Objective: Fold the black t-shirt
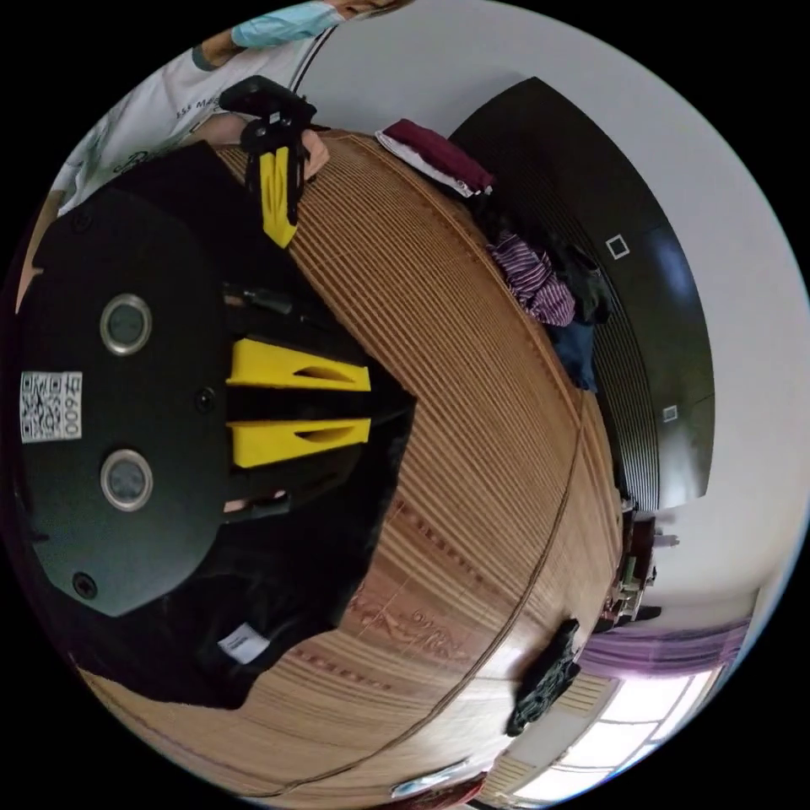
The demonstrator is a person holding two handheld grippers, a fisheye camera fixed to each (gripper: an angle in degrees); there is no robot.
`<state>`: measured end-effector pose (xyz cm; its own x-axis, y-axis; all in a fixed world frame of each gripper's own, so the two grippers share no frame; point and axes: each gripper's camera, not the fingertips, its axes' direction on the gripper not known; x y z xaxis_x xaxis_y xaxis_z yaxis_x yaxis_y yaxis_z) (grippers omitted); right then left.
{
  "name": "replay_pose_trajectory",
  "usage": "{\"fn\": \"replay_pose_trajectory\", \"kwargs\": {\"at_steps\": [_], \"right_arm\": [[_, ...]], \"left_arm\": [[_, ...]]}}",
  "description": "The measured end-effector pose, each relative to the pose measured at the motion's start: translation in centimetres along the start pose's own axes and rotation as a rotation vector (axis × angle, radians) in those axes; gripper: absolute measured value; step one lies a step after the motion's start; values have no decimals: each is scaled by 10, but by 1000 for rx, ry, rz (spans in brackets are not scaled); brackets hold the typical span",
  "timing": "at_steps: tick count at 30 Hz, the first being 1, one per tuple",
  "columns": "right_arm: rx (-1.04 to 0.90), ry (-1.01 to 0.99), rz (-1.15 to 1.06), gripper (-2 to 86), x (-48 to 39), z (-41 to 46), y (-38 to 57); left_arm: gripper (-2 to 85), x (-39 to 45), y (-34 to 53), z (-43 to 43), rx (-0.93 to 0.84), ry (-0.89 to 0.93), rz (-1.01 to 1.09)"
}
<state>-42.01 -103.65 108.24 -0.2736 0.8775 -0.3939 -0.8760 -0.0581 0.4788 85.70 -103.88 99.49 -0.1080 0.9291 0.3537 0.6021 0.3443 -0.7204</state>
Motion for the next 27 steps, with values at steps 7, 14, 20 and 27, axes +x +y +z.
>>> {"fn": "replay_pose_trajectory", "kwargs": {"at_steps": [7, 14, 20, 27], "right_arm": [[-220, 71, 74, 32, -1, -5, 58], [-77, 33, 98, -7, -16, -31, 78], [-51, 33, 140, -8, -19, -55, 102], [-46, 6, 220, -9, 11, -51, 110]], "left_arm": [[4, -5, -8, -12, -1, -4, 2], [9, -22, -17, -30, 14, 4, -10], [21, -74, -16, -61, 102, 168, -197], [26, -117, -3, -94, 314, 260, -404]]}}
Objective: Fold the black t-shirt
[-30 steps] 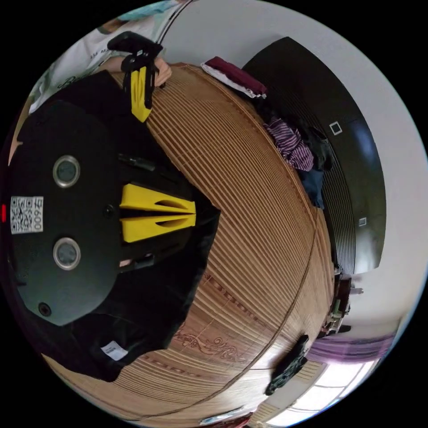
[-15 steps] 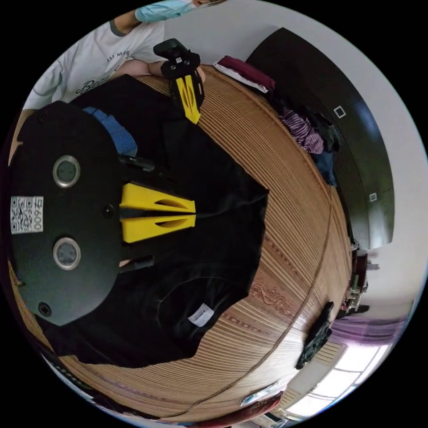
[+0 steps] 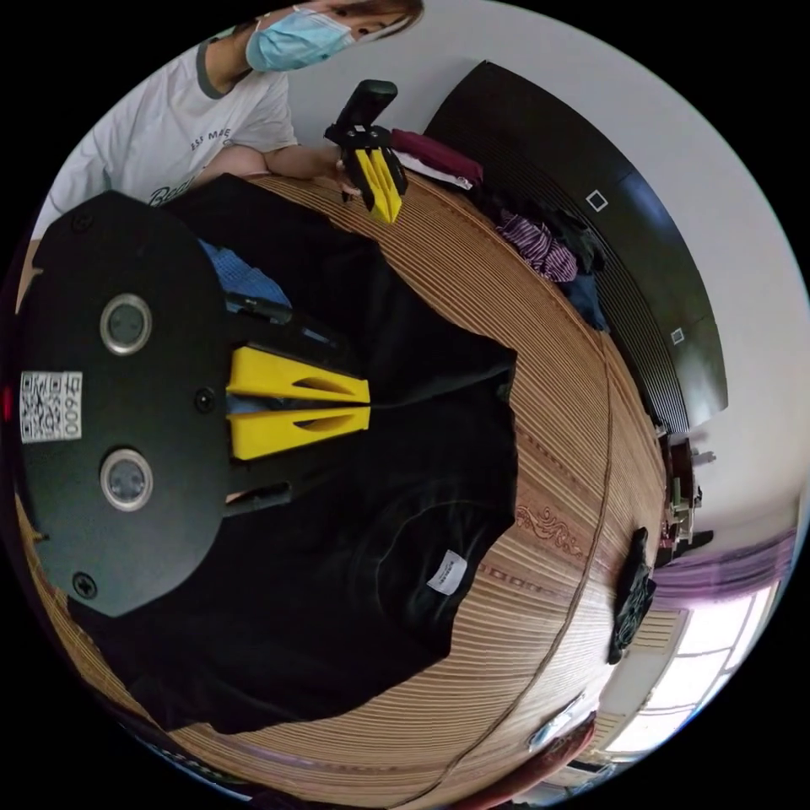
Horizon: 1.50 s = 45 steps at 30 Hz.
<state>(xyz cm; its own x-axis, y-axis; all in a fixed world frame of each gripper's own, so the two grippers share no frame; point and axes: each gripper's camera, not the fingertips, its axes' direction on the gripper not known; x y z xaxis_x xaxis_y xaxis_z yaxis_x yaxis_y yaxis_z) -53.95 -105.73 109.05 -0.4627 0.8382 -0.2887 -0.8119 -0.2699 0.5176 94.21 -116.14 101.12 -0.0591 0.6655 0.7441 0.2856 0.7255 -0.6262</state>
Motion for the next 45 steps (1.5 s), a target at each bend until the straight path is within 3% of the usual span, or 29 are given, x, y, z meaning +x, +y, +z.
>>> {"fn": "replay_pose_trajectory", "kwargs": {"at_steps": [9, 16, 23, 29, 34, 36, 38, 45], "right_arm": [[-48, -3, 13, -8, 29, 10, -1], [6, 30, 33, 4, 49, -21, 13], [256, -63, -109, 31, 48, -56, -22], [109, -77, -107, 55, 92, -1, -117], [71, -71, -141, 0, 113, 23, -141], [69, -73, -149, -5, 123, 26, -145], [65, -62, -148, -8, 140, 31, -148], [4, 81, -224, -8, 175, 48, -153]], "left_arm": [[19, 34, -31, 52, -336, 96, 150], [13, 64, -46, 51, -327, 6, 218], [12, 74, -64, 48, -319, -2, 229], [11, 42, -78, 34, -264, 101, 89], [13, 21, -87, 18, -152, 152, -16], [15, 36, -95, 27, -196, 167, 56], [16, 58, -102, 54, -355, 122, 121], [17, 61, -112, 52, -341, 119, 107]]}}
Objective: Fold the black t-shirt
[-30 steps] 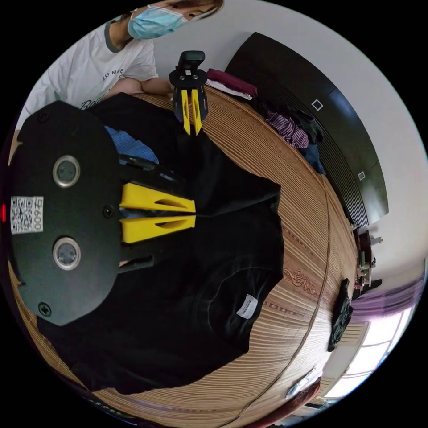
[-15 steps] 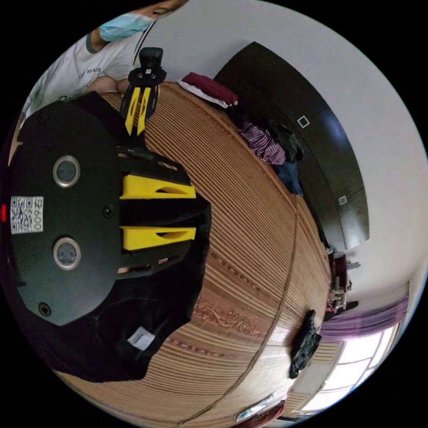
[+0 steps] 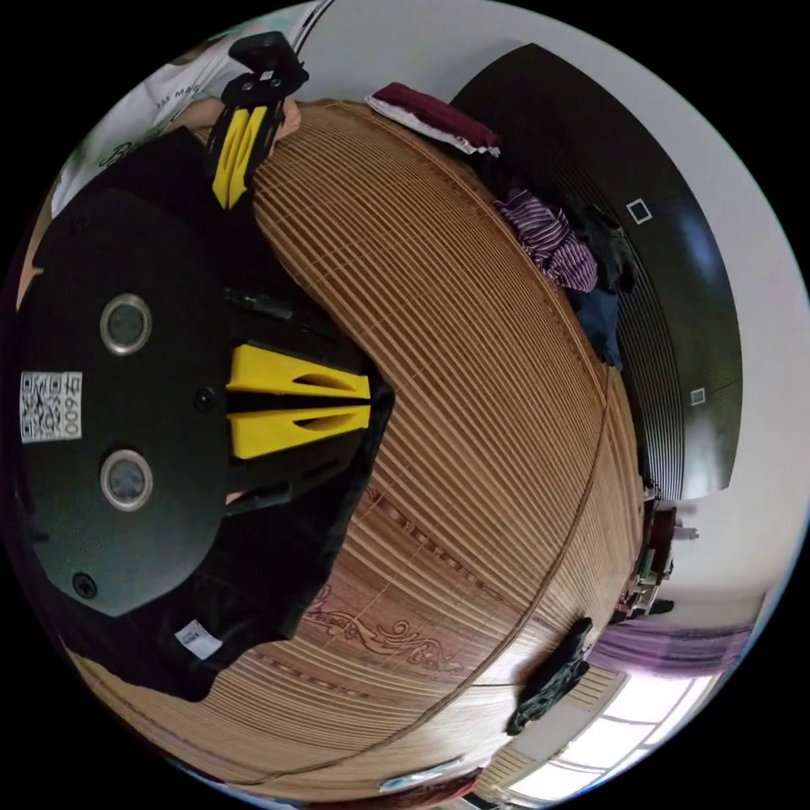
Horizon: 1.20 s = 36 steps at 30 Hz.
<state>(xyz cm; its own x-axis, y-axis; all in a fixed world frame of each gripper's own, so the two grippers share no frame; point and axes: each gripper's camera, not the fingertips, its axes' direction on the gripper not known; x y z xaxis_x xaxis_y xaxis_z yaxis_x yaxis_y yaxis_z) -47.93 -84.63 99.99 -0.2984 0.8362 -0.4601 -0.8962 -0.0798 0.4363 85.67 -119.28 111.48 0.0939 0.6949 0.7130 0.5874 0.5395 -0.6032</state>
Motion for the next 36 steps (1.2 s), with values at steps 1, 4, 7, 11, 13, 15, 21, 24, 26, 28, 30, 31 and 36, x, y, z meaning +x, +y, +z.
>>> {"fn": "replay_pose_trajectory", "kwargs": {"at_steps": [1, 4, 7, 11, 13, 15, 21, 24, 26, 28, 30, 31, 36], "right_arm": [[-6, 8, 0, -7, 8, -1, 2], [-7, -11, 55, -3, 41, -10, 7], [81, -63, 105, 12, 77, -39, 19], [102, -41, 78, 5, 115, -64, 40], [104, -63, 4, -3, 120, -65, 52], [93, -96, -41, -6, 126, -59, 58], [-43, -117, -9, -8, 182, -8, 61], [-13, -89, 16, -9, 212, -1, 75], [-3, -93, 36, -9, 237, 3, 88], [-2, -85, 51, -8, 256, 6, 98], [4, -61, 60, -8, 272, 8, 109], [6, -47, 63, -8, 282, 10, 116], [20, -67, 76, -8, 320, 11, 152]], "left_arm": [[17, -4, -2, 0, -1, 21, -14], [16, -6, -6, -2, 1, 34, -22], [15, -2, -12, -4, 0, 15, -12], [15, -4, -18, -8, 3, 27, -13], [15, -11, -19, -13, 15, 55, -36], [13, -30, -15, -21, 57, 83, -144], [8, -29, -23, -30, 130, 32, -136], [7, -2, -40, -7, 4, 20, -6], [7, -5, -38, -9, -1, 30, -39], [6, -15, -38, -10, 3, 84, -64], [6, -23, -36, -11, 6, 128, -82], [6, -25, -36, -11, 5, 145, -86], [7, -26, -38, -13, 7, 151, -89]]}}
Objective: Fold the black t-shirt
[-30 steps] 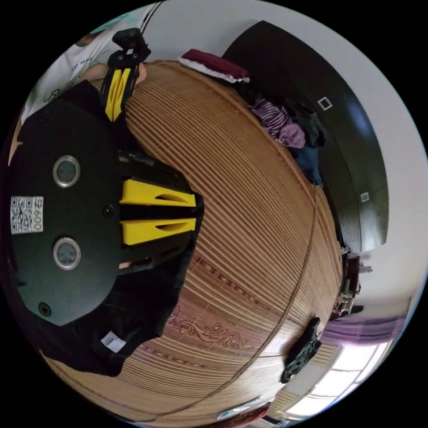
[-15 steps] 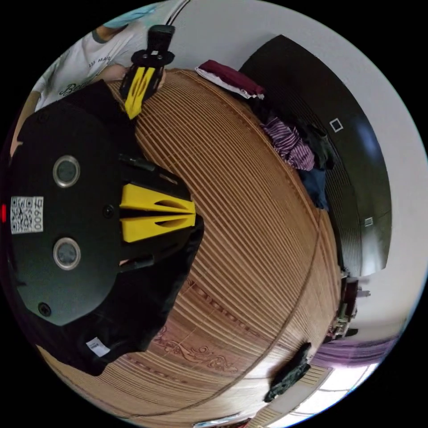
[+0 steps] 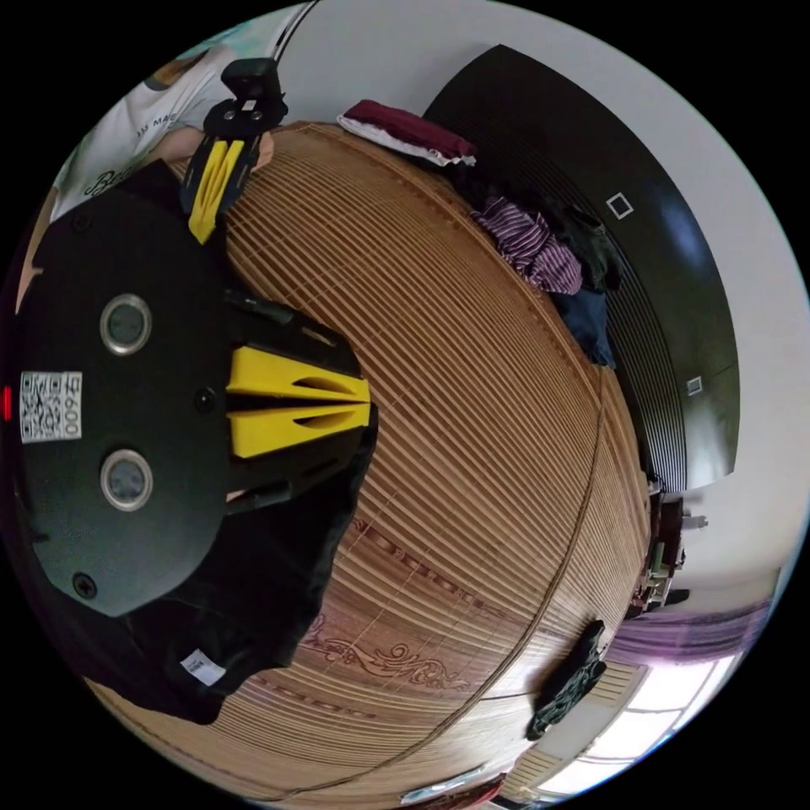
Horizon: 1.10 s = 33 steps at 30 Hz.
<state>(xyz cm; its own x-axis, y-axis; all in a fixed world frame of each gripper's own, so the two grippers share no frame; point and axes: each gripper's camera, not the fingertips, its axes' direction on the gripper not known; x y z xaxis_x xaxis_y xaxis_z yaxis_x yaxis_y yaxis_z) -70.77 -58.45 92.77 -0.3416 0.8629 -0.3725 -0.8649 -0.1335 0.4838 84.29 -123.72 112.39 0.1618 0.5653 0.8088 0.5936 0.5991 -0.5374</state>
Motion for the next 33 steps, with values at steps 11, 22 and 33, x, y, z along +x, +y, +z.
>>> {"fn": "replay_pose_trajectory", "kwargs": {"at_steps": [11, 22, 33], "right_arm": [[45, -67, -286, 75, 7, -70, 220], [-3, 529, -559, 91, -81, 78, 421], [-64, 726, -729, 75, -50, 144, 484]], "left_arm": [[7, -1, 10, -30, 166, -5, -20], [8, 21, -7, 13, 0, -76, 43], [7, 23, -6, 20, 3, -72, 42]]}}
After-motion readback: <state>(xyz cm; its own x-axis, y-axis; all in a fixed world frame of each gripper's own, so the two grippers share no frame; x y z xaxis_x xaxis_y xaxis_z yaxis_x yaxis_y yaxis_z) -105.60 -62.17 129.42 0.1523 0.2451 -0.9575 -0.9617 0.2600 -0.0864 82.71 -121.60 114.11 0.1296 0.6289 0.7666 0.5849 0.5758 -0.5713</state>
